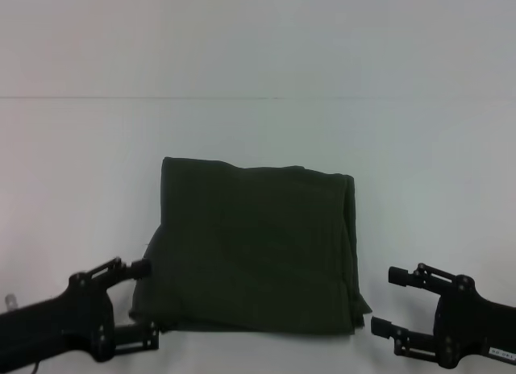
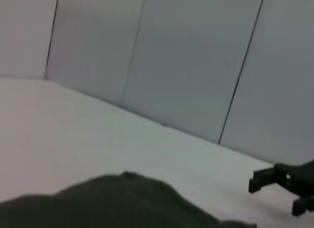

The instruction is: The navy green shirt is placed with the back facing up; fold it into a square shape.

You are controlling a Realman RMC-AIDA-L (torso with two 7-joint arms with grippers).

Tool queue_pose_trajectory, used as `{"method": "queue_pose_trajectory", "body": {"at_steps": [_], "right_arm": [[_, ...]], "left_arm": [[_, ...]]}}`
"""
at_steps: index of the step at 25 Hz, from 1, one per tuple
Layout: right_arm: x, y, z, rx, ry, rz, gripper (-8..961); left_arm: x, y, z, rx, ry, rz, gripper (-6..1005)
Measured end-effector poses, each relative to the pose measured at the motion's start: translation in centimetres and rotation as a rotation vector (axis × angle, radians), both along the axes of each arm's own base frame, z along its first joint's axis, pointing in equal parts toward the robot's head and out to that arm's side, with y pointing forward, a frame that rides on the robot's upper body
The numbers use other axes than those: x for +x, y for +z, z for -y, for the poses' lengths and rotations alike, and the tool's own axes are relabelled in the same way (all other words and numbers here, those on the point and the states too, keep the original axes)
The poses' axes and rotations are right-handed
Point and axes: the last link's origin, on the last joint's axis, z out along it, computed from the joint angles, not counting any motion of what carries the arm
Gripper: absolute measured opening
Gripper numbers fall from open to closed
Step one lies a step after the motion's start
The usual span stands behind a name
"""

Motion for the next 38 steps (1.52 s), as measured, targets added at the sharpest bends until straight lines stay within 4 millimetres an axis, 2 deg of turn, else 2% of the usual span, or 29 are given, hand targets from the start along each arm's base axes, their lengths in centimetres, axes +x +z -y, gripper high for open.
{"method": "queue_pose_trajectory", "body": {"at_steps": [4,12,38], "right_arm": [[0.5,-0.6,0.3,0.03,-0.001,0.022,824],[0.9,-0.4,-0.1,0.061,-0.019,0.043,824],[0.7,-0.5,-0.4,0.068,-0.019,0.034,825]], "left_arm": [[-1.3,-1.2,1.4,-0.03,0.028,-0.033,952],[-2.4,-0.7,2.2,-0.02,0.062,-0.05,952],[-2.3,-0.6,2.2,-0.017,0.058,-0.036,952]]}}
